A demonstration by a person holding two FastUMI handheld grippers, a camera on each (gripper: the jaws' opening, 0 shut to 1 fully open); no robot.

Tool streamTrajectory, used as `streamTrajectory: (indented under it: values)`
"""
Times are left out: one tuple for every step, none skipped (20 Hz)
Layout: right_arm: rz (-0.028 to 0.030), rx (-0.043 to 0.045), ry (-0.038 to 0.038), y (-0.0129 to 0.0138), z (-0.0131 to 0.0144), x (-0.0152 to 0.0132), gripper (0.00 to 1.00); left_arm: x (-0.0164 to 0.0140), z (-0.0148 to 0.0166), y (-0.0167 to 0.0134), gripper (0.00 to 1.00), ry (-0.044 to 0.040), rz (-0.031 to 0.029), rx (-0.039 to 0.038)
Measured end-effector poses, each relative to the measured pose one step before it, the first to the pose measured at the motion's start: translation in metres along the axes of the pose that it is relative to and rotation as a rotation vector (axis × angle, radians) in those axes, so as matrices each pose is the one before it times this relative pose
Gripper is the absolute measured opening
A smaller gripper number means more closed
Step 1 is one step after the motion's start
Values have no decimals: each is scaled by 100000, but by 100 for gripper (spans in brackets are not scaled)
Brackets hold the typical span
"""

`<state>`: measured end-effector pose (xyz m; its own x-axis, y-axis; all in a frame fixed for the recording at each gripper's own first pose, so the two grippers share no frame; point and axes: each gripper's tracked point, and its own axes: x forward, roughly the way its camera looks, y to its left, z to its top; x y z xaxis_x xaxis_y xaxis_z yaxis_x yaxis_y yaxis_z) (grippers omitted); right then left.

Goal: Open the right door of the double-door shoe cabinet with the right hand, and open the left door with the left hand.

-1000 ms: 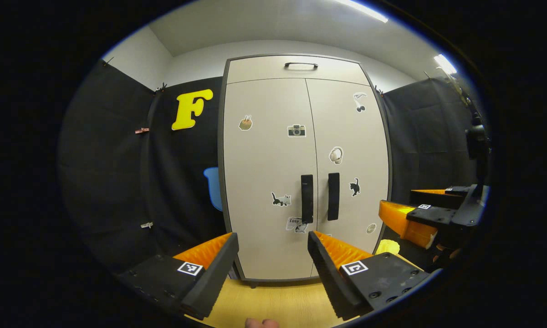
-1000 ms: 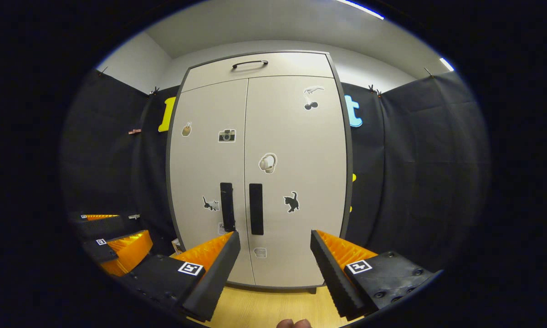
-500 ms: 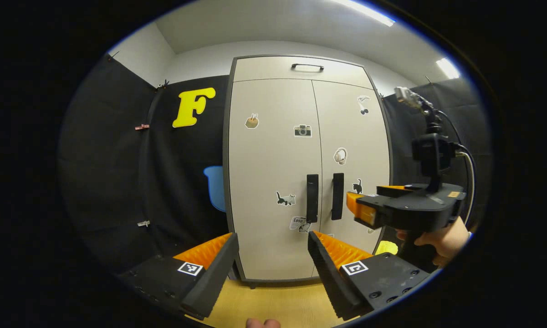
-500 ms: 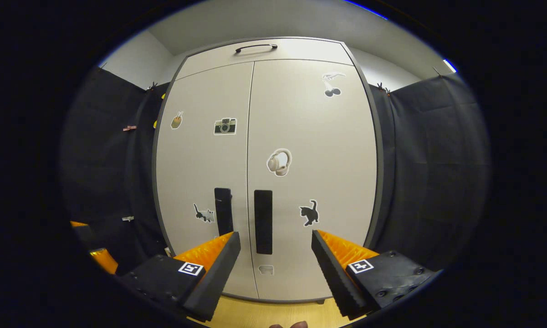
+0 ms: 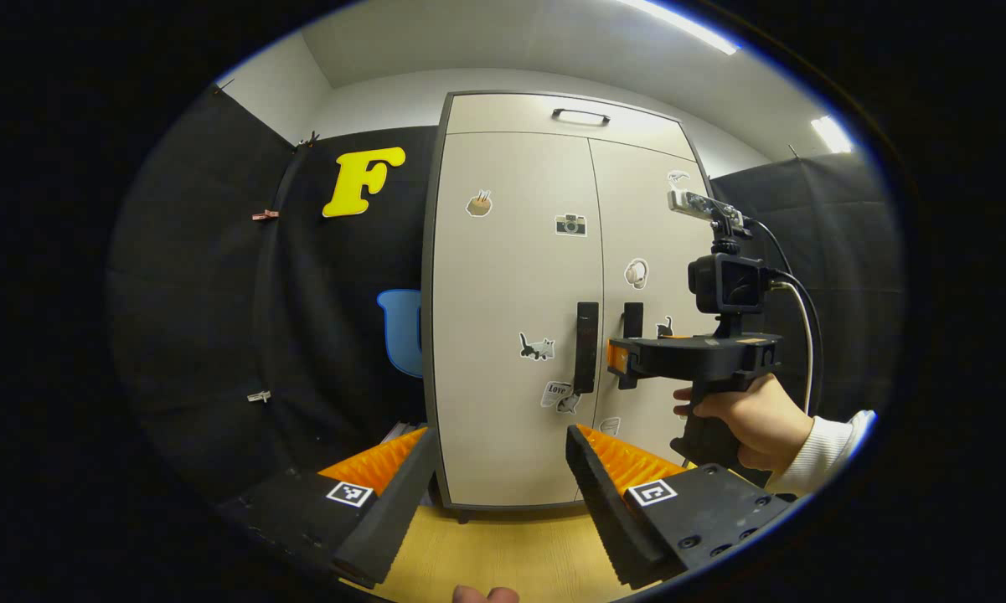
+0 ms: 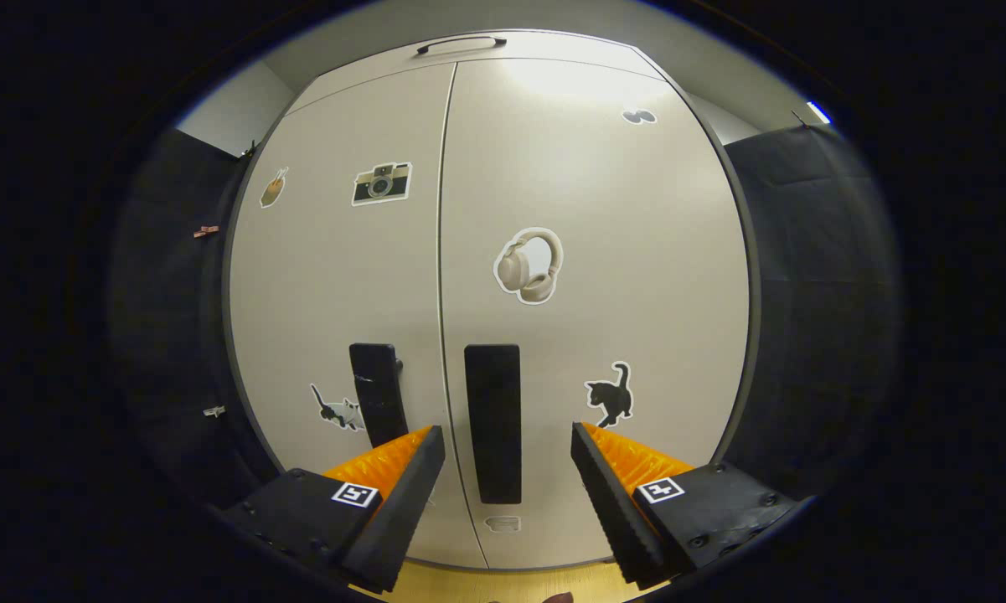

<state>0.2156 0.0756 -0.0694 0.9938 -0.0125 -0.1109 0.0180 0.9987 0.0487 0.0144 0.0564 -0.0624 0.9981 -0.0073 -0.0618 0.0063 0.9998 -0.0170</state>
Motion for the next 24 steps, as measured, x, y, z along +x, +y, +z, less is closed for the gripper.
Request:
streamTrajectory:
  values:
    - [-442, 597, -340, 59, -84, 641, 94, 20, -408, 142, 95, 687, -624, -523]
    - [-382, 851, 1234, 84, -294, 298, 91, -84, -225, 185, 95, 436, 10, -327]
    - [-384, 297, 1197, 75, -369, 388, 83, 35, -219, 236, 95, 375, -38, -308]
    - [-975, -686, 909, -99, -377, 257, 80, 67, -125, 243, 95, 274, -12, -338]
    - [-1231, -1150, 31, -172, -121, 295, 72, 103, -160, 138, 95, 291, -95, -305]
    - [-79, -362, 311, 116, -137, 112, 61, -24, 6, 115, 95, 41, -101, -252]
    - [1340, 394, 331, 427, -89, 255, 52, 10, -128, 276, 95, 82, 81, -203]
    - [-1047, 10, 18, 45, 46, 22, 52, -52, -109, 117, 95, 131, -101, -220]
    - [-774, -1671, -316, 34, -74, 253, 38, 22, -195, 143, 95, 432, 29, -214]
    - [-72, -2157, 911, 3, -145, -136, 38, 7, -91, 61, 95, 392, -251, -127]
    - [725, -208, -1399, 66, 279, 70, 38, -166, -51, -47, 95, -38, 7, 142]
    - [171, 1017, 742, 43, -191, -94, 38, -29, 61, 31, 95, -146, 139, 172]
    - [370, -259, -697, -39, 135, 226, 33, -32, -147, 62, 95, 172, 31, -125]
    - [246, -693, 256, -34, -54, -230, 28, -150, -56, -46, 95, 346, -68, -438]
    - [270, 94, 542, 37, -135, -6, 27, -194, -60, -48, 95, 141, -192, -393]
    - [1348, -644, 297, 23, 71, 92, 21, -291, 47, -139, 95, -204, 53, -229]
    - [1036, 403, -2, -3, 23, 7, 21, -212, 10, -33, 95, -429, -25, -130]
    - [111, 906, -741, -6, 59, -59, 21, -221, 68, -212, 95, -234, -2, -40]
    - [-1499, 1364, -1064, -101, 42, 43, 21, -234, -63, -130, 94, 14, -69, 140]
    - [-1176, 514, -1018, 5, 69, -24, 21, -313, 80, -170, 94, -6, 146, 249]
    - [-92, 43, 659, 3, -50, -19, 21, -386, -54, -124, 94, -194, 314, 94]
    - [512, 315, 1146, -48, -60, 57, 21, -371, 87, -41, 94, -204, 436, -130]
    - [481, 979, 839, 57, 69, -36, 13, -359, -23, 54, 94, -34, 648, -340]
    - [241, -806, 480, 5, -148, -62, 13, -399, 72, 66, 95, -15, 615, -361]
